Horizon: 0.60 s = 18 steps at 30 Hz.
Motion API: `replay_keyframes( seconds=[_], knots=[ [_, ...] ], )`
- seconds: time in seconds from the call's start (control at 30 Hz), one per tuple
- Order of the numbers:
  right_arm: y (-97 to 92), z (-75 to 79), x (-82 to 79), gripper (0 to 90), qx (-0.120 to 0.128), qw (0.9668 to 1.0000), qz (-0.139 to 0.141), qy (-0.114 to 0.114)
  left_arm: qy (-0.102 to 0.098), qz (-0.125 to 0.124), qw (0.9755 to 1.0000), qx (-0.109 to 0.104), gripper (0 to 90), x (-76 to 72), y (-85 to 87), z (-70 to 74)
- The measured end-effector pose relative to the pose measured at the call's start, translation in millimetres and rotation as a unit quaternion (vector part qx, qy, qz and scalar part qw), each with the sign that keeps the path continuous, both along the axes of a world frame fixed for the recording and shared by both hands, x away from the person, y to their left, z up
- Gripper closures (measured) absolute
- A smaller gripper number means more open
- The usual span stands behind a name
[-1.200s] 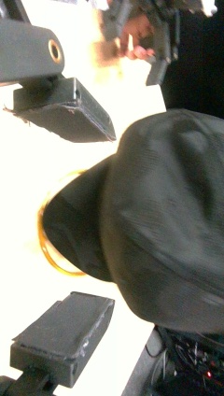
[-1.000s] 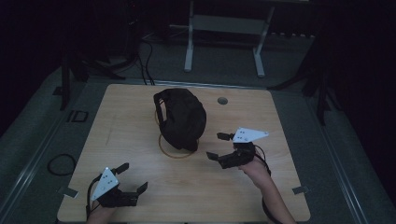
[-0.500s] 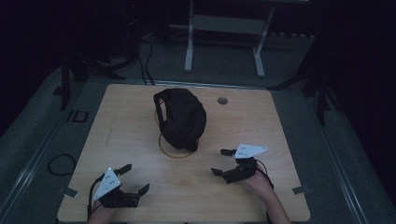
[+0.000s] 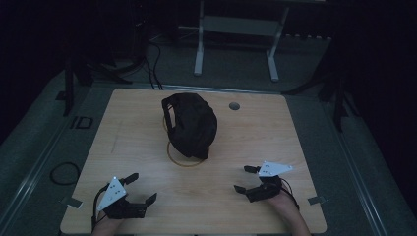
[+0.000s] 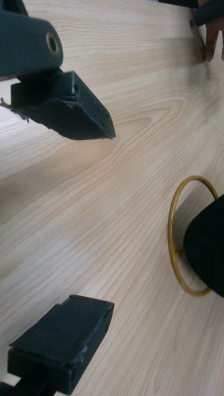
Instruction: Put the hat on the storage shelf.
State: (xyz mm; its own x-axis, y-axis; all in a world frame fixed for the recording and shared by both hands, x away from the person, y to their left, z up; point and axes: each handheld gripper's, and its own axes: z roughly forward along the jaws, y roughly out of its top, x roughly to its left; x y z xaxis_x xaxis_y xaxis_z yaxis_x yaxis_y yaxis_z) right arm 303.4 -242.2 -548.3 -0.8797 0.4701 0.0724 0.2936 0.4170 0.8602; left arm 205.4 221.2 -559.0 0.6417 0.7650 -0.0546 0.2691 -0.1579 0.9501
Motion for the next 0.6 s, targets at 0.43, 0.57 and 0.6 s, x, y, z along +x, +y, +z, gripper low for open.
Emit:
replay_keyframes(
  seconds=[0.43,0.57,0.6],
  knots=[
    [-24.7,-3.3,-6.6,14.0,-0.013,0.9994,-0.027,-0.017,0.008,0.004,0.9999,0.005,3.0,0.2,0.0,0.5],
    [-30.3,-3.9,-5.6,14.0,-0.005,0.9991,-0.040,-0.017,0.009,0.008,0.9999,0.004,2.8,0.2,1.3,0.5],
    [-31.4,-3.9,-5.3,14.0,-0.002,0.9989,-0.044,-0.018,0.008,0.008,0.9999,0.003,2.8,0.2,1.5,0.6]
  ],
)
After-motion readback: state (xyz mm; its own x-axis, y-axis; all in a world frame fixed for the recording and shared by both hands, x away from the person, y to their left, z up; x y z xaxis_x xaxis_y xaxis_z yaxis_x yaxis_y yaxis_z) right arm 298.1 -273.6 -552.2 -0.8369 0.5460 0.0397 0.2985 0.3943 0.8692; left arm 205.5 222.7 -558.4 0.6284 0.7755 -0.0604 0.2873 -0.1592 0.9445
